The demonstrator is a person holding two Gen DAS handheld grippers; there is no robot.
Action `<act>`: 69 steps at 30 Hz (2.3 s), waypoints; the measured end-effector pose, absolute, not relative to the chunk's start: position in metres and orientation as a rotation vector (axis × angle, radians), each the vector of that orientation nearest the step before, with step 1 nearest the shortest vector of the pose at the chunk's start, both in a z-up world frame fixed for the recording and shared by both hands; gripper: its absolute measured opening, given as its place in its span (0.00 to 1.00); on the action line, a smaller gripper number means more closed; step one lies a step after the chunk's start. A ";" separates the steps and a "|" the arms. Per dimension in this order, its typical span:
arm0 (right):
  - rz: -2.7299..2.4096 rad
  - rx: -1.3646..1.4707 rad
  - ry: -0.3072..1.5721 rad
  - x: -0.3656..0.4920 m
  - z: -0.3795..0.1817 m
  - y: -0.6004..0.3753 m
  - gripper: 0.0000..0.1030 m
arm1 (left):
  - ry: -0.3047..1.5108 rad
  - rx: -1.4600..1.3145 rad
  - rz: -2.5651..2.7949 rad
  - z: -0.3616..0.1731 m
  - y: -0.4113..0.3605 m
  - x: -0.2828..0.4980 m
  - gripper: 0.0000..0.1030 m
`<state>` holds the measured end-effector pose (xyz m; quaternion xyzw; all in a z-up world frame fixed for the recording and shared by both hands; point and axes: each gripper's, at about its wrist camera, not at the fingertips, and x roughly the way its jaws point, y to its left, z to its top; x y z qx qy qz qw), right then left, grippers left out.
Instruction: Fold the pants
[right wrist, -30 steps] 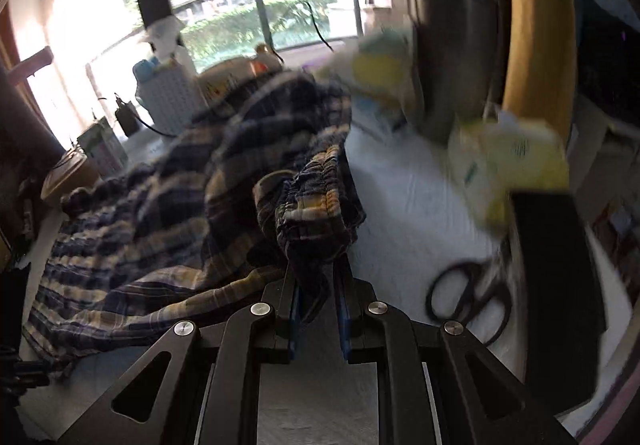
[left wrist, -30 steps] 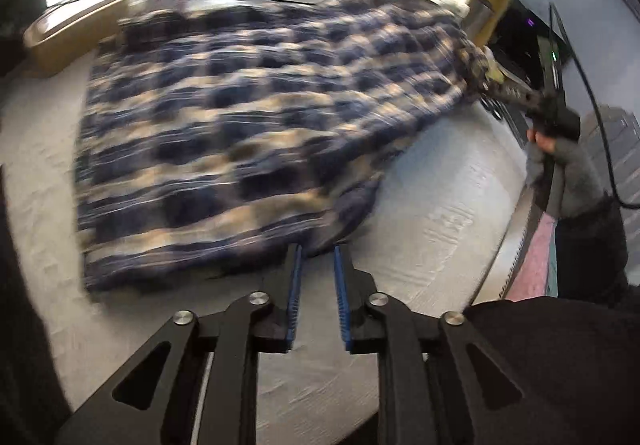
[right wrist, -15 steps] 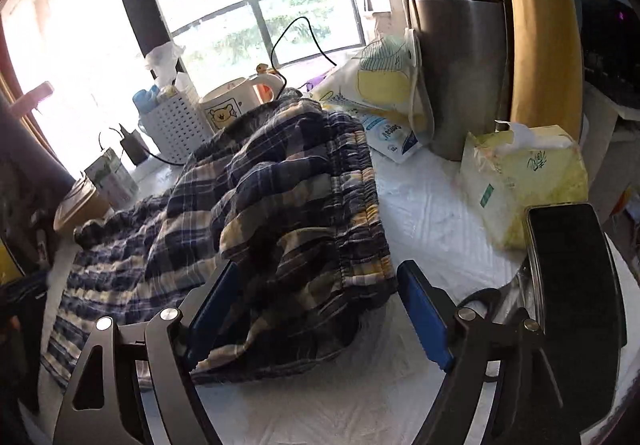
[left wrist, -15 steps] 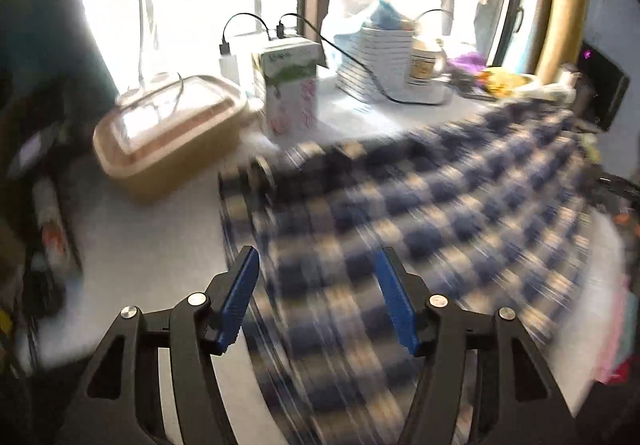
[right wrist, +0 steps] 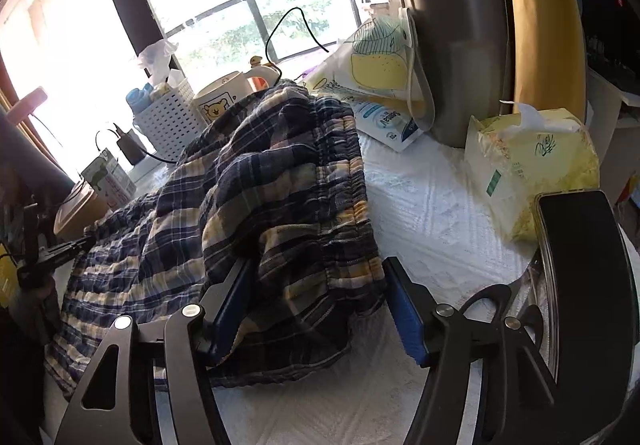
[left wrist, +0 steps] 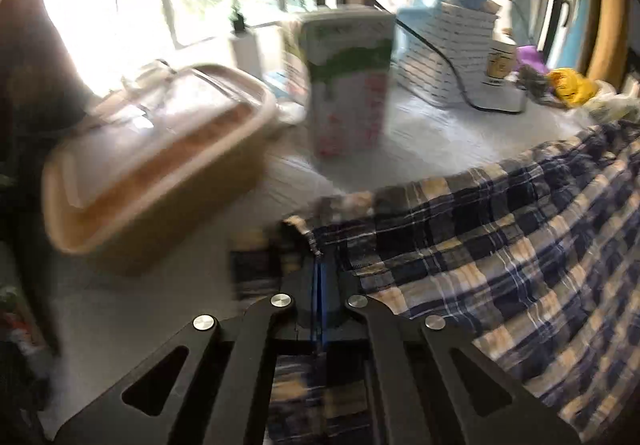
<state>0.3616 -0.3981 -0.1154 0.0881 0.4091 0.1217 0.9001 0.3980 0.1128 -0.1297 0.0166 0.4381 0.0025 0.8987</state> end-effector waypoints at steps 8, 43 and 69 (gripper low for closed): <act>0.201 0.172 0.856 0.360 -0.119 -0.405 0.66 | 0.885 0.019 0.112 -0.113 0.147 0.392 0.06; 0.271 0.578 0.908 0.380 -0.137 -0.410 0.97 | 0.955 -0.214 0.052 -0.101 0.103 0.218 0.53; 0.349 0.379 0.662 0.390 -0.025 -0.328 0.19 | 0.808 -0.261 0.046 -0.068 0.141 0.199 0.54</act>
